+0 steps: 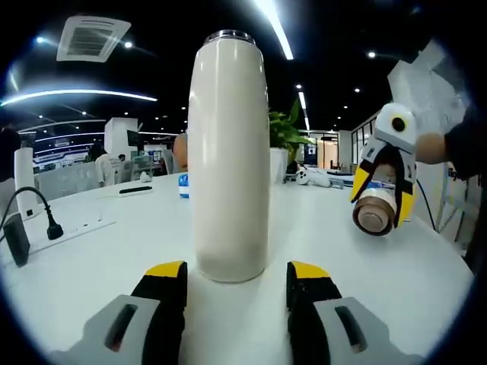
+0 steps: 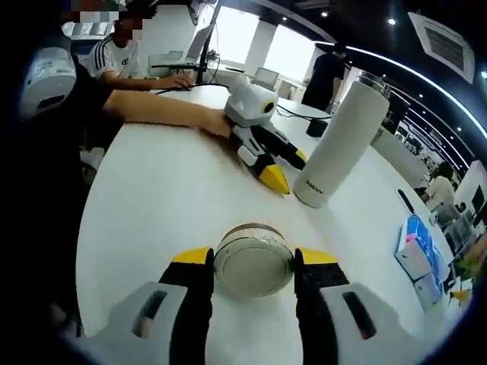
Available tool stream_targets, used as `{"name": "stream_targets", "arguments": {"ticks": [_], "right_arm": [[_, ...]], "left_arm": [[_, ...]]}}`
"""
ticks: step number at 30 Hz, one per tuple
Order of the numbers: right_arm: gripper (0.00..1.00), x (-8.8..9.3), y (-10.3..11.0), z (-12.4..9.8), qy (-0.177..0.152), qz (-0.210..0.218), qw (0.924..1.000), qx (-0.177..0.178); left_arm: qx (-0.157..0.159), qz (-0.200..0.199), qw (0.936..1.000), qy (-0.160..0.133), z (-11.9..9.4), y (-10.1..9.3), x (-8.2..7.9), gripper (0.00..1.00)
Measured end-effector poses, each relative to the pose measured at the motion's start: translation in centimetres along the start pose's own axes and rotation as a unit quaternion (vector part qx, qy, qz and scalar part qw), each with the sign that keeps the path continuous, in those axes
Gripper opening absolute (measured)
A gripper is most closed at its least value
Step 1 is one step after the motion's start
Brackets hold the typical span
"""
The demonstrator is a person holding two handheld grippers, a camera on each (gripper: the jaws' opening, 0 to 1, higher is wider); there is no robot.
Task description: Grasp the water cup twist off the cup lid place the cup lid on the table
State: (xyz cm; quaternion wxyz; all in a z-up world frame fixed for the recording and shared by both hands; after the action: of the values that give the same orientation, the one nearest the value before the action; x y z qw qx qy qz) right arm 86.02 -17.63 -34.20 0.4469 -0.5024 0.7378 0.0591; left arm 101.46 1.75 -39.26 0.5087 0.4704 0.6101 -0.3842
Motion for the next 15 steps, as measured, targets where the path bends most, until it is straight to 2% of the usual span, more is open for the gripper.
{"name": "stream_targets", "arguments": {"ticks": [5,15], "right_arm": [[0.44,0.0,-0.3,0.3,0.013,-0.006,0.9999,0.000],[0.44,-0.1,-1.4,0.7,0.036,0.006,0.9993,-0.001]], "left_arm": [[0.000,0.000,1.0000,0.000,0.0,0.0,0.0,0.54],[0.000,0.001,1.0000,0.000,0.0,0.0,0.0,0.54]]}}
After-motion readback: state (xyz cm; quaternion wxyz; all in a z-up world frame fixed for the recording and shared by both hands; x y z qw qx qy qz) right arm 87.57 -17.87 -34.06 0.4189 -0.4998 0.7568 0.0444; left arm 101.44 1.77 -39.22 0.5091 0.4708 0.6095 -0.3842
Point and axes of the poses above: the point that each gripper's makers call its tool centre point, and the gripper's own axes: z roughly forward along the fingers, y roughly to its left, x roughly out of its underside, the point moved 8 cm from there along -z, roughly backward along the fingers, and after that the axes turned 7 degrees about x, right-handed, at the moved point
